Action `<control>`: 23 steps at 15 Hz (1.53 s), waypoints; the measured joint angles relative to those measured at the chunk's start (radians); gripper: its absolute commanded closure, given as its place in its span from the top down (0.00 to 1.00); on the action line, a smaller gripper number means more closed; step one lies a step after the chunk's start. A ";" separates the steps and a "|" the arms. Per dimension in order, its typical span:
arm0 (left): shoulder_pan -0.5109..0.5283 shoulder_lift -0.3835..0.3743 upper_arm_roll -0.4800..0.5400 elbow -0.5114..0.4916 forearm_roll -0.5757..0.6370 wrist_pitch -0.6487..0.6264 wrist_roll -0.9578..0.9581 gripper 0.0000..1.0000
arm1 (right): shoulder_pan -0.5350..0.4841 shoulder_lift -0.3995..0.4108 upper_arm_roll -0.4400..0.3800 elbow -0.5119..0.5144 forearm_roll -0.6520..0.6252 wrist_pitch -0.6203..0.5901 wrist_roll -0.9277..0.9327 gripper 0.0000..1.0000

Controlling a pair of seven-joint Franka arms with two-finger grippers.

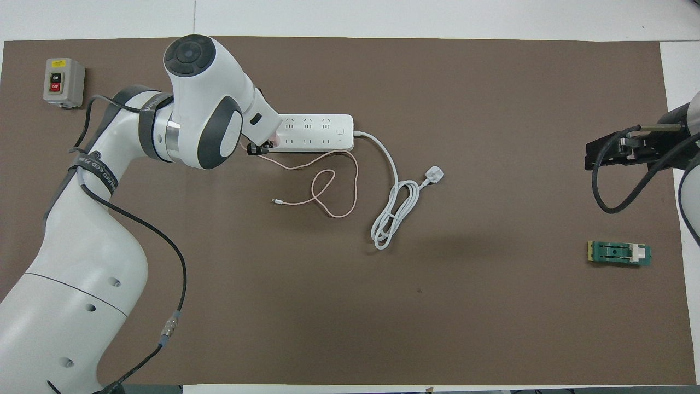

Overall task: Plug charger into power strip
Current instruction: 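Push the charger prongs into the power strip socket with the left gripper, then open the left gripper and pull it back from the charger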

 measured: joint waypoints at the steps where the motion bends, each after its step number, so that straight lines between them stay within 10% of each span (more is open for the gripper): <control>1: 0.011 -0.006 0.001 0.007 -0.010 0.000 0.000 1.00 | 0.000 0.000 0.000 0.000 0.000 0.000 0.000 1.00; 23: 0.056 -0.159 0.009 0.010 -0.067 -0.104 -0.453 1.00 | 0.000 0.000 0.000 0.000 0.000 0.000 0.000 1.00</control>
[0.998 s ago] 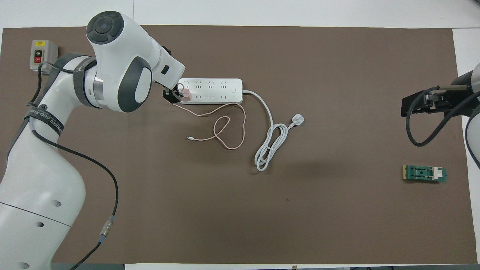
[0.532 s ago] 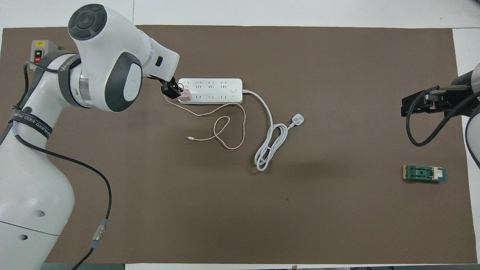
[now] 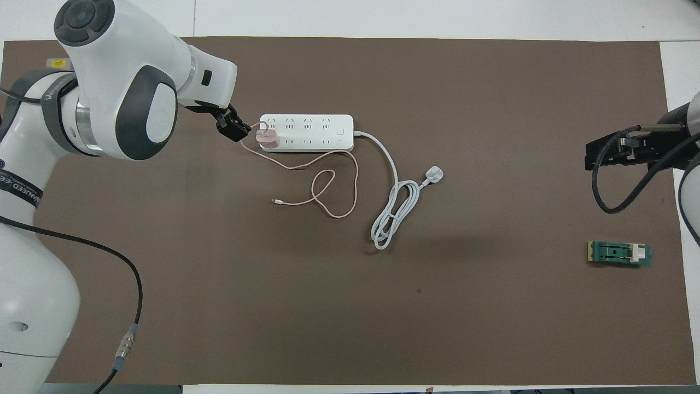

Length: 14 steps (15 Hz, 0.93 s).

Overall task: Plug charger into power strip
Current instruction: 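Open the left gripper and pull it back from the charger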

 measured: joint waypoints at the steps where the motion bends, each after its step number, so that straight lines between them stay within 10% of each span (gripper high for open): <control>1: 0.002 -0.007 0.000 0.000 0.000 -0.013 -0.063 1.00 | 0.000 0.000 0.000 0.000 0.000 0.000 0.000 1.00; 14: 0.043 -0.120 0.115 0.000 0.016 -0.246 -0.829 1.00 | 0.000 0.000 0.000 0.000 0.000 0.000 0.000 1.00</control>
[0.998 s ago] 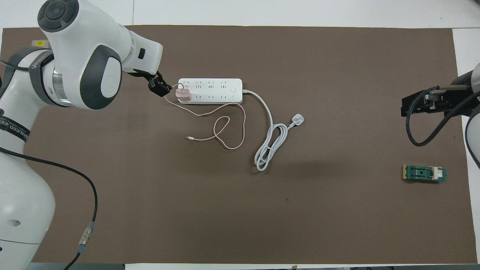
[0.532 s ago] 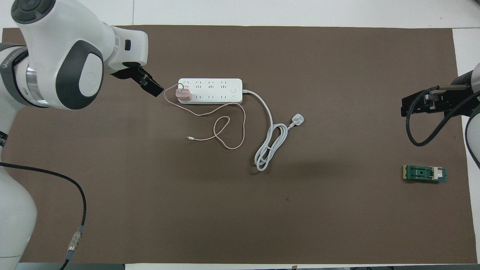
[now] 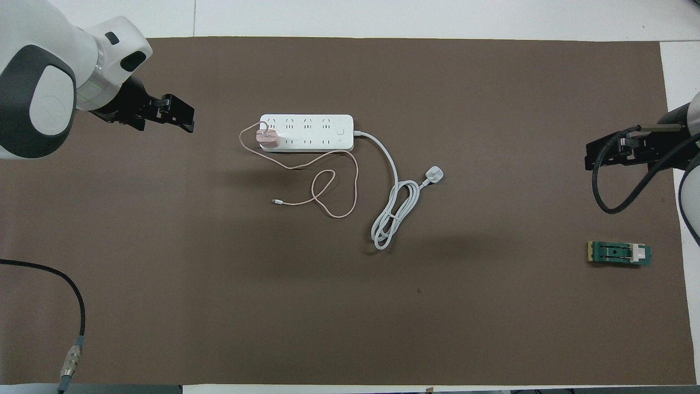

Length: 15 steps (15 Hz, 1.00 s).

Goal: Plug charger into power strip

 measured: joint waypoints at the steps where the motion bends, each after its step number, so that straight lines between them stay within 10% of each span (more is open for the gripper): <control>1: 0.002 -0.008 0.002 0.000 0.026 -0.002 -0.048 1.00 | 0.000 0.000 0.000 0.000 0.000 0.000 0.000 1.00; 15: 0.062 -0.117 0.002 -0.027 0.189 -0.152 -0.313 1.00 | 0.000 0.000 0.000 0.000 0.000 0.000 0.000 1.00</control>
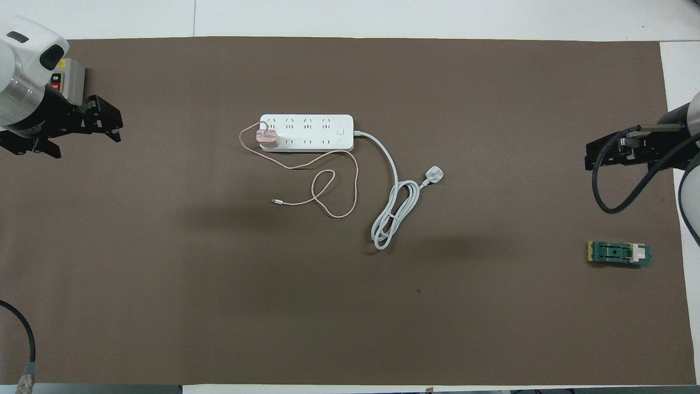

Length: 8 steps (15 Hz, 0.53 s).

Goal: Plug charger into power strip

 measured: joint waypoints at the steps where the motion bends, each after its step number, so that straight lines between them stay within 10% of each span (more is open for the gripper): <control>1: 0.007 -0.003 0.000 -0.001 -0.008 -0.008 0.000 1.00 | 0.000 0.000 0.000 0.000 0.000 0.000 0.000 1.00; 8: 0.099 -0.101 -0.039 -0.075 -0.029 -0.070 0.101 1.00 | 0.000 0.000 0.000 0.000 0.000 0.000 0.000 1.00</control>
